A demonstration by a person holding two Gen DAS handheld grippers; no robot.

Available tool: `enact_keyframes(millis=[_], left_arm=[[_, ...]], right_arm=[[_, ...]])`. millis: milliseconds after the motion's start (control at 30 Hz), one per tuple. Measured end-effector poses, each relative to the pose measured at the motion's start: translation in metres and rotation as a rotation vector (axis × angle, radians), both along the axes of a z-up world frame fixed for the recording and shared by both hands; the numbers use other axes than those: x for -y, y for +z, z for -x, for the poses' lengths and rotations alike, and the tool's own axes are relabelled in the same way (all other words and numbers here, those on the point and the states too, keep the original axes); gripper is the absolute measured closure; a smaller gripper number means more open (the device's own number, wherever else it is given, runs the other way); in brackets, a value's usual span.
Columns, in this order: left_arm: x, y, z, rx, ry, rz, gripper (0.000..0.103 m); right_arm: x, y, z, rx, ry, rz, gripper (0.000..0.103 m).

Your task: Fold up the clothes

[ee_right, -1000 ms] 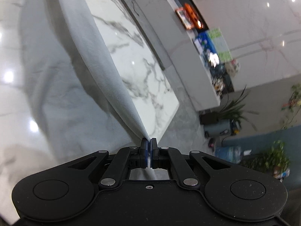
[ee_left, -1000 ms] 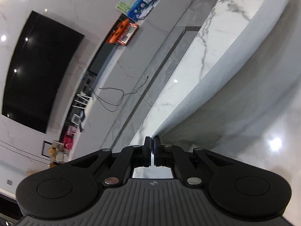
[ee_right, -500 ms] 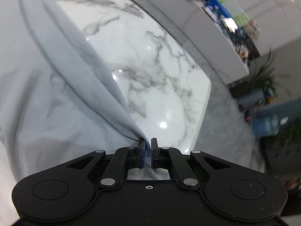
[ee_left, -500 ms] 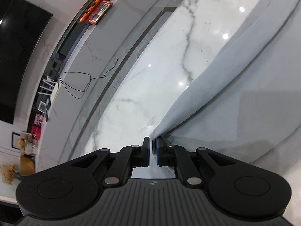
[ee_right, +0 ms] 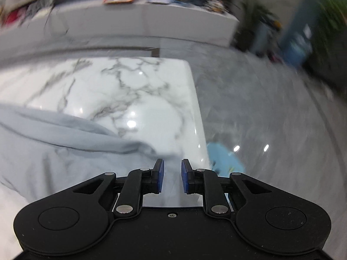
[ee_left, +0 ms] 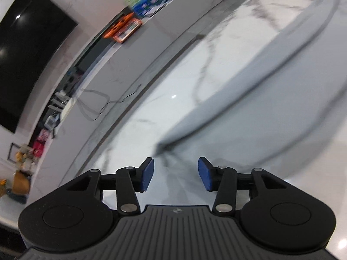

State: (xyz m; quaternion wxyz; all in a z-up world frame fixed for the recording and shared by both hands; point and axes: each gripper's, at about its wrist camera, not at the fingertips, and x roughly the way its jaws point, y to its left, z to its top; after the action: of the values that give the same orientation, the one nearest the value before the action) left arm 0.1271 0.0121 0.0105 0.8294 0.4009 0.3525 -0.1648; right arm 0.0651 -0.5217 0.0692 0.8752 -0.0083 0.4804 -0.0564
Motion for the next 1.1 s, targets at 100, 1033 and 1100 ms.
enact_keyframes(millis=[100,1033,1100], left_arm=[[0.013,-0.009,0.009,-0.029,-0.022,0.019,0.065],[-0.007,0.013,0.107,-0.177,0.042,0.235,0.041],[-0.008,0.008,0.123,-0.13,0.041,0.169,0.04]], right_arm=[[-0.007,-0.005,0.02,0.011,0.007,-0.06,0.086],[-0.004,-0.042,0.054,-0.069,-0.039,0.045,0.096],[-0.008,-0.04,0.059,-0.056,-0.036,0.019,0.096]])
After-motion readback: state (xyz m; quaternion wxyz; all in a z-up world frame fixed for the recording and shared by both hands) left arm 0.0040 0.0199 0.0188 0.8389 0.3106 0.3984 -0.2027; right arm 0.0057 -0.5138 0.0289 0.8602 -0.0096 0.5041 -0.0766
